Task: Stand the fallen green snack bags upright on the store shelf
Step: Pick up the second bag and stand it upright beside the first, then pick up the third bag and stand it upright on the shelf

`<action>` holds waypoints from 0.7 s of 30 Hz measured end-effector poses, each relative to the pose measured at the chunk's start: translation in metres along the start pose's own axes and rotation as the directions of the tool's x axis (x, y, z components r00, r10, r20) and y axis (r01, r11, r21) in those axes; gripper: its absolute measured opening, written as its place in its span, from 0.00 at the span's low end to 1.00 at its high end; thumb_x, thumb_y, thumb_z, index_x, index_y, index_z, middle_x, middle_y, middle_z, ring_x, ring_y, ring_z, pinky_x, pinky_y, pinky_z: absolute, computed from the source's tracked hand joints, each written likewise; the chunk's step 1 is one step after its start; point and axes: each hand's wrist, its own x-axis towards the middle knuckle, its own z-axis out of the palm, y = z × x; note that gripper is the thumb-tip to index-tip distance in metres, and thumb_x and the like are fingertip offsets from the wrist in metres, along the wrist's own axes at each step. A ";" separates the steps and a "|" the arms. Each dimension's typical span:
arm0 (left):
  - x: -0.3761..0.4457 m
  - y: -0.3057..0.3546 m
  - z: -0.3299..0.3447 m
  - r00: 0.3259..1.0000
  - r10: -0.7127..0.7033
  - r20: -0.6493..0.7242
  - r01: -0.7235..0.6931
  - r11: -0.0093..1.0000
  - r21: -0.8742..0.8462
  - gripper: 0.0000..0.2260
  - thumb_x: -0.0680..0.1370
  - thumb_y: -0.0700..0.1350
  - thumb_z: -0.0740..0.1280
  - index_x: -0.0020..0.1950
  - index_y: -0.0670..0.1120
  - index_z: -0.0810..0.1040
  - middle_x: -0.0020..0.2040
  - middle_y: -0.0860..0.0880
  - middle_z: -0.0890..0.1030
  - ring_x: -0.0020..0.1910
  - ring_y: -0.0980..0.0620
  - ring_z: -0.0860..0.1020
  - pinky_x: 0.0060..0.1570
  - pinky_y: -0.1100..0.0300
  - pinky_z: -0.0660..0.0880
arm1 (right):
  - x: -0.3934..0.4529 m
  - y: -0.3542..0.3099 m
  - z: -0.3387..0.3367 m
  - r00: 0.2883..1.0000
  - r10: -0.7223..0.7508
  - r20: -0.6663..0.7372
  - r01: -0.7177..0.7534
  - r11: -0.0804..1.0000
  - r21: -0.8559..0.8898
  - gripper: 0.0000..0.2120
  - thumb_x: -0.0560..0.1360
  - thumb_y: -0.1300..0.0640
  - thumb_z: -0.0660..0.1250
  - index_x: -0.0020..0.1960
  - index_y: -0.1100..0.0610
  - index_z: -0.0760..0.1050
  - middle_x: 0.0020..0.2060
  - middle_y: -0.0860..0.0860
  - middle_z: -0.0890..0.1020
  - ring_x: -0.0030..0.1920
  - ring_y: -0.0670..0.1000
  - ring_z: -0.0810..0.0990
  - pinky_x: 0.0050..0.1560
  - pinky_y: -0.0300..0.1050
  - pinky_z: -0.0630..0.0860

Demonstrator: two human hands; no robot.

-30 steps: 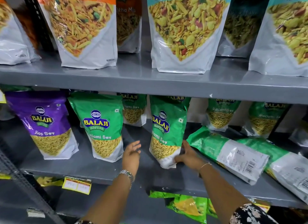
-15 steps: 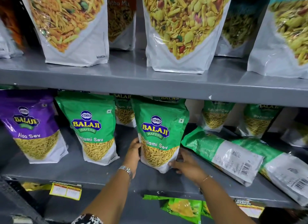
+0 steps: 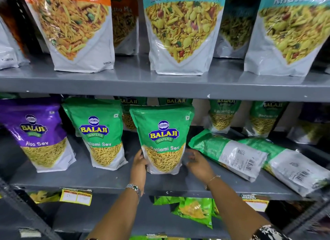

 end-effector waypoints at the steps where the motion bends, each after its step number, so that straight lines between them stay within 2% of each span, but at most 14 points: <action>1: -0.004 -0.006 -0.002 0.998 0.001 -0.057 -0.003 1.000 -0.027 0.20 0.77 0.29 0.51 0.66 0.40 0.70 0.55 0.39 0.79 0.36 0.56 0.79 0.37 0.61 0.71 | -0.005 0.003 -0.013 0.994 -0.054 -0.095 0.044 0.993 -0.108 0.24 0.74 0.67 0.62 0.69 0.58 0.67 0.62 0.59 0.77 0.62 0.60 0.76 0.62 0.49 0.72; 3: -0.019 -0.027 0.000 0.972 -0.078 -0.220 0.052 0.991 -0.121 0.18 0.80 0.36 0.53 0.69 0.41 0.67 0.48 0.42 0.77 0.41 0.52 0.75 0.42 0.59 0.69 | -0.014 0.012 -0.049 0.951 -0.150 -0.270 0.055 0.942 -0.332 0.25 0.71 0.67 0.63 0.68 0.58 0.69 0.61 0.60 0.77 0.62 0.61 0.75 0.61 0.49 0.72; 4: -0.031 -0.038 0.007 0.954 -0.132 -0.270 0.087 0.981 -0.171 0.16 0.80 0.37 0.53 0.67 0.42 0.68 0.46 0.44 0.75 0.42 0.51 0.74 0.41 0.58 0.69 | -0.018 0.018 -0.071 0.925 -0.173 -0.339 0.008 0.898 -0.439 0.26 0.70 0.65 0.64 0.68 0.57 0.69 0.61 0.60 0.77 0.62 0.61 0.74 0.60 0.51 0.73; 5: -0.043 -0.047 0.018 0.943 -0.169 -0.286 0.112 0.973 -0.204 0.14 0.80 0.37 0.52 0.62 0.42 0.71 0.45 0.44 0.74 0.41 0.51 0.75 0.39 0.60 0.70 | -0.021 0.024 -0.093 0.905 -0.180 -0.386 -0.062 0.841 -0.538 0.26 0.70 0.63 0.65 0.68 0.56 0.69 0.62 0.59 0.77 0.63 0.61 0.73 0.59 0.52 0.74; 6: -0.053 -0.054 0.031 0.941 -0.187 -0.283 0.125 0.967 -0.222 0.11 0.80 0.35 0.52 0.53 0.42 0.74 0.41 0.43 0.73 0.36 0.53 0.77 0.33 0.63 0.71 | -0.023 0.029 -0.114 0.899 -0.176 -0.400 -0.131 0.765 -0.631 0.27 0.70 0.60 0.65 0.69 0.55 0.67 0.64 0.58 0.75 0.65 0.60 0.72 0.60 0.53 0.74; 7: -0.062 -0.058 0.045 0.944 -0.195 -0.268 0.133 0.963 -0.235 0.11 0.80 0.33 0.52 0.45 0.42 0.73 0.34 0.43 0.71 0.26 0.57 0.75 0.25 0.68 0.69 | -0.024 0.034 -0.131 0.906 -0.161 -0.391 -0.184 0.682 -0.708 0.28 0.70 0.56 0.65 0.70 0.54 0.66 0.66 0.56 0.73 0.67 0.59 0.70 0.62 0.53 0.72; 8: -0.068 -0.062 0.058 0.952 -0.203 -0.229 0.148 0.961 -0.236 0.12 0.79 0.32 0.52 0.42 0.42 0.71 0.30 0.43 0.66 0.20 0.58 0.71 0.21 0.69 0.66 | -0.025 0.039 -0.144 0.918 -0.132 -0.373 -0.222 0.608 -0.762 0.29 0.71 0.52 0.65 0.71 0.53 0.64 0.68 0.54 0.71 0.68 0.58 0.69 0.64 0.54 0.70; 9: -0.075 -0.064 0.074 0.961 -0.212 -0.178 0.170 0.960 -0.223 0.10 0.79 0.32 0.52 0.44 0.42 0.70 0.30 0.44 0.65 0.21 0.57 0.70 0.23 0.66 0.66 | -0.024 0.043 -0.155 0.928 -0.097 -0.359 -0.246 0.563 -0.789 0.30 0.72 0.48 0.64 0.72 0.53 0.63 0.69 0.53 0.70 0.69 0.58 0.68 0.66 0.55 0.69; 12: -0.087 -0.067 0.112 0.975 -0.219 -0.020 0.214 0.965 -0.154 0.08 0.80 0.35 0.53 0.54 0.42 0.69 0.36 0.46 0.70 0.34 0.51 0.70 0.35 0.60 0.66 | -0.024 0.047 -0.159 0.945 -0.057 -0.323 -0.255 0.493 -0.832 0.33 0.72 0.35 0.60 0.70 0.53 0.65 0.67 0.54 0.73 0.67 0.59 0.68 0.65 0.57 0.68; 14: -0.089 -0.066 0.133 0.965 -0.251 0.071 0.258 0.960 -0.113 0.09 0.79 0.35 0.54 0.49 0.43 0.72 0.36 0.47 0.69 0.34 0.51 0.69 0.35 0.60 0.65 | -0.028 0.045 -0.150 0.936 -0.111 -0.333 -0.250 0.456 -0.854 0.33 0.72 0.31 0.55 0.65 0.54 0.70 0.62 0.55 0.76 0.64 0.59 0.71 0.63 0.56 0.68; 16: -0.086 -0.066 0.155 0.952 -0.287 0.109 0.294 0.954 -0.056 0.11 0.78 0.35 0.55 0.40 0.47 0.70 0.34 0.48 0.66 0.32 0.51 0.67 0.33 0.61 0.62 | -0.034 0.044 -0.152 0.915 -0.188 -0.356 -0.235 0.468 -0.852 0.30 0.73 0.32 0.52 0.57 0.53 0.76 0.55 0.55 0.80 0.60 0.58 0.75 0.60 0.55 0.68; 17: -0.085 -0.067 0.162 0.944 -0.310 0.112 0.315 0.949 -0.026 0.10 0.78 0.35 0.57 0.40 0.47 0.70 0.34 0.47 0.67 0.33 0.50 0.67 0.33 0.60 0.63 | -0.034 0.044 -0.158 0.906 -0.204 -0.370 -0.229 0.499 -0.836 0.28 0.74 0.33 0.51 0.54 0.52 0.78 0.53 0.55 0.82 0.58 0.58 0.77 0.58 0.55 0.69; 19: -0.080 -0.071 0.176 0.930 -0.348 0.117 0.347 0.937 0.027 0.04 0.77 0.38 0.61 0.45 0.45 0.72 0.39 0.44 0.72 0.38 0.48 0.72 0.35 0.59 0.67 | -0.031 0.044 -0.179 0.897 -0.153 -0.415 -0.219 0.662 -0.717 0.24 0.75 0.37 0.55 0.52 0.53 0.79 0.51 0.56 0.83 0.56 0.59 0.79 0.57 0.53 0.72; 21: -0.076 -0.074 0.186 0.915 -0.383 0.129 0.377 0.924 0.066 0.03 0.77 0.41 0.63 0.45 0.42 0.75 0.46 0.42 0.75 0.41 0.46 0.74 0.36 0.58 0.70 | -0.021 0.046 -0.201 0.908 0.016 -0.418 -0.236 0.845 -0.480 0.19 0.76 0.44 0.61 0.54 0.58 0.79 0.54 0.60 0.83 0.57 0.61 0.80 0.56 0.51 0.74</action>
